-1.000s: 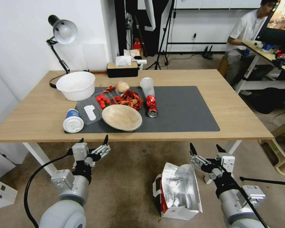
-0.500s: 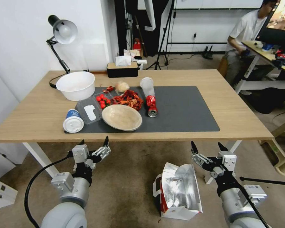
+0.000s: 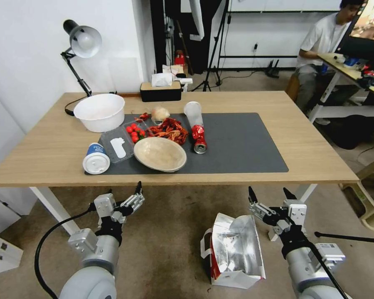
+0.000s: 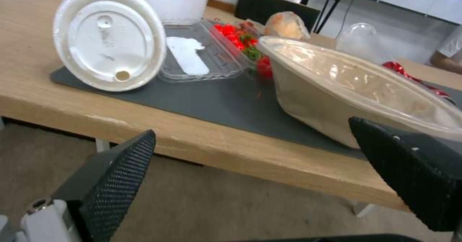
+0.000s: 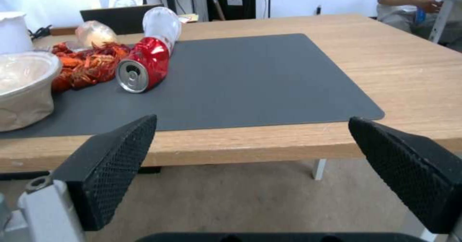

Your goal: Pick up the food delivery bag from the floor and place it on the table.

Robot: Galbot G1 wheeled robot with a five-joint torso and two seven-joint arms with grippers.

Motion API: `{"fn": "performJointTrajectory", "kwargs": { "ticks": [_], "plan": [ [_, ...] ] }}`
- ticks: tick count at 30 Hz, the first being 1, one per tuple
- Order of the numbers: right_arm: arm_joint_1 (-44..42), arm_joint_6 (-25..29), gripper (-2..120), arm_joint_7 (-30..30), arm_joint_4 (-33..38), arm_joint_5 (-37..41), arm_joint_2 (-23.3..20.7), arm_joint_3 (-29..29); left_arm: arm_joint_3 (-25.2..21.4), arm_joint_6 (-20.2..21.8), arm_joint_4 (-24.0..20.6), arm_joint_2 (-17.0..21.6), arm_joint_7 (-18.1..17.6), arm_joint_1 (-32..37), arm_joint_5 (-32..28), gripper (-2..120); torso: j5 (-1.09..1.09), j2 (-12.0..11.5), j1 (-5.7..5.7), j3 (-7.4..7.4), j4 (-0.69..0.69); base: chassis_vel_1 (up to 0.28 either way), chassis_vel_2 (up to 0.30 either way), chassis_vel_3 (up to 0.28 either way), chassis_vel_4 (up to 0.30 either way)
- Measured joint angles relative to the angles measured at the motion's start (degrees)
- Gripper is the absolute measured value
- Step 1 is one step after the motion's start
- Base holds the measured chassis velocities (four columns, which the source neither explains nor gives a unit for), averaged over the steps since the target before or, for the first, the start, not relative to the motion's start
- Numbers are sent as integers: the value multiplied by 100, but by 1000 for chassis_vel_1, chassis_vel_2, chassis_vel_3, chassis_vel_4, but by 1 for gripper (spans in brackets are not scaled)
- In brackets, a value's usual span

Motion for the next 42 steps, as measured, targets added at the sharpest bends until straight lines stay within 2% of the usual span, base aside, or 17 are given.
{"fn": "performJointTrajectory", "kwargs": {
  "ticks": [16, 24, 31, 42],
  "plan": [
    [16, 14, 100, -20, -32, -2, 18, -46, 5, 132, -92, 8, -93, -42, -151, 100, 0, -244, -108, -135, 0, 0, 0, 0, 0],
    [14, 15, 100, -26, -31, -10, 16, -44, -7, 135, -130, 19, -97, -35, -152, 100, 0, -510, -225, -283, 0, 0, 0, 0, 0],
    [8, 27, 100, -29, -29, -19, 22, -47, 9, 135, -132, 28, -93, -24, -116, 100, 0, -851, -373, -478, 0, 0, 0, 0, 0],
    [9, 27, 100, -60, -29, -21, 13, -48, 17, 135, -127, 32, -83, -34, -109, 100, 0, -1144, -500, -644, 0, 0, 0, 0, 0]
  ]
}}
